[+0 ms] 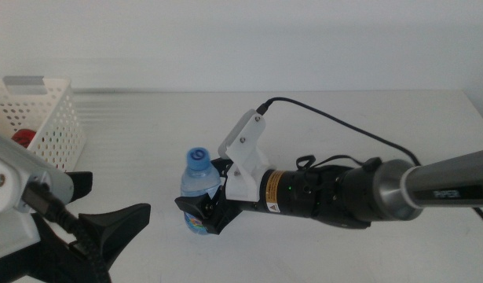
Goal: Use arms to grab the bottles and put them into the dustbin to the left of the table.
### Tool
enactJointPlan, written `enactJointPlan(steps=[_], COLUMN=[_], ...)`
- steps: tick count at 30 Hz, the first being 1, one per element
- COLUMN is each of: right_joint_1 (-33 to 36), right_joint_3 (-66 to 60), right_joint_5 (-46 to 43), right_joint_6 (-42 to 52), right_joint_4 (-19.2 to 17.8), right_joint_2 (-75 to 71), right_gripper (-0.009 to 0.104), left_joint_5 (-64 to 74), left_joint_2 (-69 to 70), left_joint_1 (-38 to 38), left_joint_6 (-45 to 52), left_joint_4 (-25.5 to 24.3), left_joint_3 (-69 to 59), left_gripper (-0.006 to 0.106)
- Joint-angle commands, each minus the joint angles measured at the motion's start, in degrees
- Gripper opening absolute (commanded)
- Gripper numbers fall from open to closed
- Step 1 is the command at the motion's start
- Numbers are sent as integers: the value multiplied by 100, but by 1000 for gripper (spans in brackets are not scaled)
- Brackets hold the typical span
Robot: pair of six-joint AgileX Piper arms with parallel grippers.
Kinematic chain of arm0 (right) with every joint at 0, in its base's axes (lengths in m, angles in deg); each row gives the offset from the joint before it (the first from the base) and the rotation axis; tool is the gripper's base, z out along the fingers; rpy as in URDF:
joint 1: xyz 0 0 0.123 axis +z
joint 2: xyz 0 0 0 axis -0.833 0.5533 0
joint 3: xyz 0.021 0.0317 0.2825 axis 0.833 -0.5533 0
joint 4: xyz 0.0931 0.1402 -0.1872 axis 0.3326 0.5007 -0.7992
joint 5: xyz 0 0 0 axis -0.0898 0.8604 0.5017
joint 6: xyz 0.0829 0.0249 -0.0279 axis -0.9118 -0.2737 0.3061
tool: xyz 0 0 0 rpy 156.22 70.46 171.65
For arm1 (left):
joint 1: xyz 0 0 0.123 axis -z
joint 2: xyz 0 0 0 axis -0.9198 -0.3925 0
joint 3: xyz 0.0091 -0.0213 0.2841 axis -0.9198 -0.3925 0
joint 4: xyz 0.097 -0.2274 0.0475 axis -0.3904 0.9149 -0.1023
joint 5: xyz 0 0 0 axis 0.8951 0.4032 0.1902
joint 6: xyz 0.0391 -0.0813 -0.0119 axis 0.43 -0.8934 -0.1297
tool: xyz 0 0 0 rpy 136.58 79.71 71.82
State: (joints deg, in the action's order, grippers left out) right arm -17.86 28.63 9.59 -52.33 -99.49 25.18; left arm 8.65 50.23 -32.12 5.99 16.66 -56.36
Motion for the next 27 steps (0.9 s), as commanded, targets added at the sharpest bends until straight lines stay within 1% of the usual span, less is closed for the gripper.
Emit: enactJointPlan(steps=[1, 3, 5, 6, 8, 11, 16, 21, 22, 24, 26, 27], right_joint_1=[9, 4, 4, 0, -22, -100, -160, -160, -169, -174, -174, -174], right_joint_3=[168, 168, 151, 106, -44, -334, -767, -842, -847, -846, -873, -917], right_joint_5=[-40, 260, 527, 668, 784, 858, 1249, 1748, 1798, 2174, 2527, 2662], right_joint_6=[-426, -800, -1267, -1560, -1899, -2280, -2824, -3583, -3726, -3942, -4006, -3982], right_joint_4=[-270, -665, -1158, -1491, -1982, -2432, -2742, -3116, -3155, -3173, -3292, -3259], right_joint_2=[-573, -828, -1108, -1282, -1675, -2286, -3318, -4113, -4246, -4447, -4700, -4817], right_gripper=[83, 83, 81, 80, 78, 76, 75, 74, 74, 74, 74, 74], left_joint_5=[-443, -443, -443, -443, -443, -443, -437, -439, -439, -445, -438, -438], left_joint_2=[19, 19, 19, 19, 19, 19, 19, 12, 12, 12, 12, 12], left_joint_1=[44, 44, 44, 44, 44, 44, 44, 44, 44, 44, 44, 44], left_joint_6=[-61, -61, -61, -61, -61, -61, -61, -61, -61, -61, -61, -61], left_joint_4=[19, 19, 19, 19, 19, 19, 19, 19, 19, 19, 19, 19], left_joint_3=[160, 160, 160, 160, 160, 160, 160, 160, 160, 160, 160, 160], left_gripper=[90, 90, 90, 90, 90, 90, 90, 90, 90, 90, 90, 90])
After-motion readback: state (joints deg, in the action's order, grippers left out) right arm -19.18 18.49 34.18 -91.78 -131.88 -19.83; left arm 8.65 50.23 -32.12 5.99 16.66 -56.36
